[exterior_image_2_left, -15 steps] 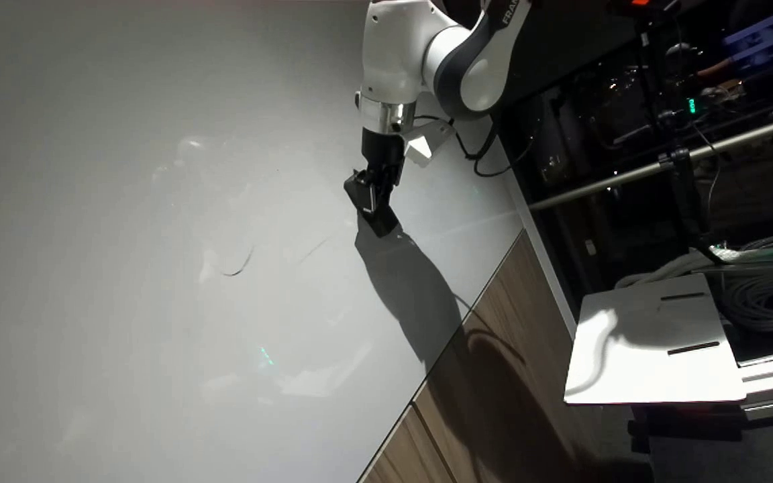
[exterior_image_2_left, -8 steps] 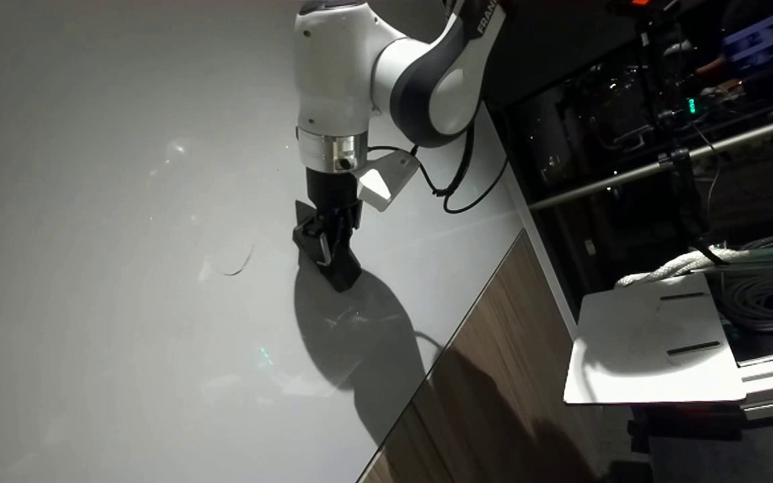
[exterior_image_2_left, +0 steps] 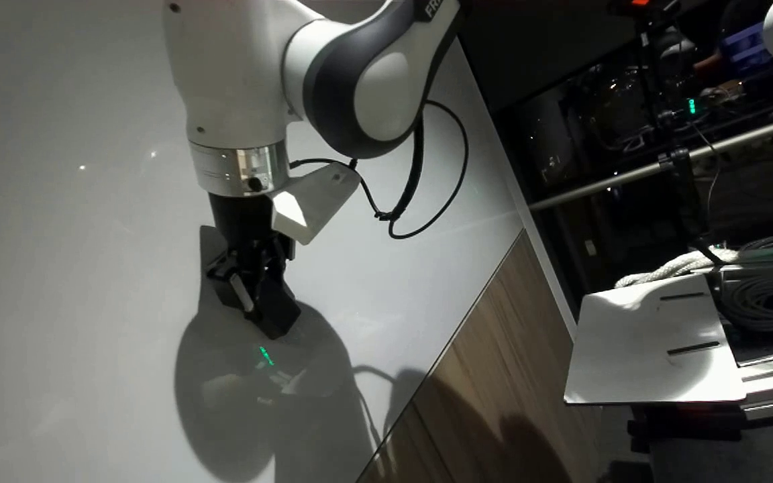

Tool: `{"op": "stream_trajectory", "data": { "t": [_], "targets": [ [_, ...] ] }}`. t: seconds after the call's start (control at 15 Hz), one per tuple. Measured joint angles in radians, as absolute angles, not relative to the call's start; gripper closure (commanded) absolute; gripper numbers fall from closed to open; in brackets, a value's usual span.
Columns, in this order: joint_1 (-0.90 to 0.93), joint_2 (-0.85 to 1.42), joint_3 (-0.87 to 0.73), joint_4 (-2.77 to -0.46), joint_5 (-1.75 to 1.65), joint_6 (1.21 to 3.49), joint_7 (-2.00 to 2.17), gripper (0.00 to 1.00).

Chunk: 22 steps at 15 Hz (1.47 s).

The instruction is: Use the eraser to wipe the writings on the whiteboard

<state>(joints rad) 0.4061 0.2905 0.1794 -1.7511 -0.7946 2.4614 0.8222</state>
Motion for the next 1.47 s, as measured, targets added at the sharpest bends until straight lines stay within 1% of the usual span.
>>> {"op": "stream_trajectory", "data": {
  "t": [0.33, 0.6, 1.07, 1.27, 1.47],
  "targets": [
    [0.438, 0.308, 0.195, -1.63, -0.726, 2.344, 0.725, 0.7],
    [0.409, 0.235, 0.186, -1.67, -0.698, 2.336, 0.667, 0.7],
    [0.266, 0.009, 0.144, -1.889, -0.684, 2.417, 0.655, 0.7],
    [0.19, -0.108, 0.122, -2.052, -0.523, 2.409, 0.531, 0.7],
    [0.15, -0.228, 0.112, -2.234, -0.36, 2.337, 0.422, 0.7]
  ]
}}
